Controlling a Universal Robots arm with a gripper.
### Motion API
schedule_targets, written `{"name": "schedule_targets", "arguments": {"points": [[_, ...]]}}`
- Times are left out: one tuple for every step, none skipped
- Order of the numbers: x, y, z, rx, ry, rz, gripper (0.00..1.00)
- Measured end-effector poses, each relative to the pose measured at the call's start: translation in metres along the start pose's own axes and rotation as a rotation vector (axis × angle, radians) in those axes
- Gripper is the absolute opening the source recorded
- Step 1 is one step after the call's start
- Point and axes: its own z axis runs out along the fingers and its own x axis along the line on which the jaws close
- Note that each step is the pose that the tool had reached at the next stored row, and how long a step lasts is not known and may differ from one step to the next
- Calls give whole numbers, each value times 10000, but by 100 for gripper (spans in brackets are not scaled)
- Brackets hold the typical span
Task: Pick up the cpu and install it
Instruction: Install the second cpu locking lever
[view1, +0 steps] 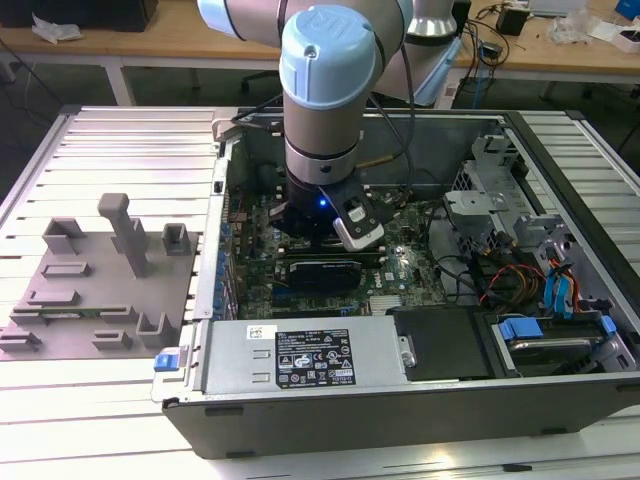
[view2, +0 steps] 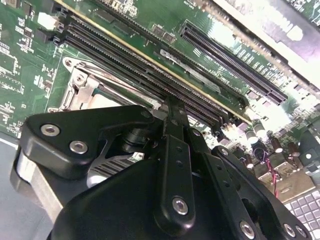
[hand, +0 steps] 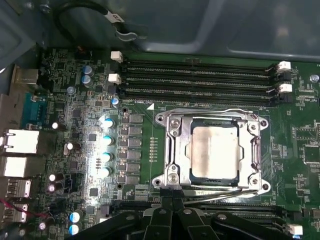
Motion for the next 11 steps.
{"name": "schedule_targets", "arguments": {"points": [[0, -6, -3, -4, 0, 1, 11], [-1, -10, -6, -5, 0, 1, 11], [-1, -18, -9, -8, 1, 1, 11], [0, -29, -12, -16, 0, 1, 11], [0, -37, -14, -33, 0, 2, 11], [0, -41, -14, -51, -1, 2, 11], [1, -43, -15, -69, -3, 4, 11], [2, -44, -16, -94, -3, 4, 11], [6, -44, -15, -154, -9, 6, 11], [17, -44, -13, -295, -19, 9, 11], [33, -43, -11, -429, -27, 11, 11]]}}
